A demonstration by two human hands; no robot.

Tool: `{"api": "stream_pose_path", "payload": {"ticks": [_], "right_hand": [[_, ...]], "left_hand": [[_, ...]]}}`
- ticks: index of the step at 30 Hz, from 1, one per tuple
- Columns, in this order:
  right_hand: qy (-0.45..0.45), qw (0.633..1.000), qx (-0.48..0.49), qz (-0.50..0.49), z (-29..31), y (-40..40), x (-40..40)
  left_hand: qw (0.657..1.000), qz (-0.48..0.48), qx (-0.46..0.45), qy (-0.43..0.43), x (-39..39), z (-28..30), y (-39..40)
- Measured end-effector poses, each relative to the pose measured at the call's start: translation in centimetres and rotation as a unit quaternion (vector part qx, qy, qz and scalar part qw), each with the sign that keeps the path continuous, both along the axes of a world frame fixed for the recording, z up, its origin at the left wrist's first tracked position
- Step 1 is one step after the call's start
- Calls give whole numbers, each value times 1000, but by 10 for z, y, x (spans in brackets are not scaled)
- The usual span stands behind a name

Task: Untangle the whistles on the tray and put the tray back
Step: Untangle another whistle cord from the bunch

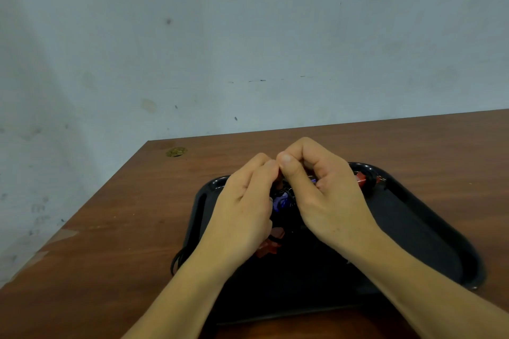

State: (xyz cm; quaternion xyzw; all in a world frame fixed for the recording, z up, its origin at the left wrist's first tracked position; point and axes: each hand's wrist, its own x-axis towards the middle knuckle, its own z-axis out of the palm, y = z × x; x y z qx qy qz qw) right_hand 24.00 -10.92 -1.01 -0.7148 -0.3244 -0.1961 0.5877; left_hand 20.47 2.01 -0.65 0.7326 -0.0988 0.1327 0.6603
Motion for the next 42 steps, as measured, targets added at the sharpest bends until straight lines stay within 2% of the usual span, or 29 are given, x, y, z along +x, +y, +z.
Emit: {"api": "stream_pose_path", "payload": {"ticks": [11, 16, 18, 31, 42], "right_hand": [[1, 998, 43, -50, -3, 11, -7], [32, 997, 69, -29, -4, 13, -14], [50, 996, 68, -6, -4, 10, -16], [73, 995, 60, 26, -4, -3, -16], [28, 999, 7, -32, -3, -10, -11]], "left_hand": [[998, 41, 7, -36, -1, 3, -5], [995, 51, -89, -12, -2, 1, -10], [994, 50, -99, -6, -1, 0, -10], [998, 51, -39, -8, -1, -5, -8], [999, 18, 5, -31, -4, -5, -6]]}}
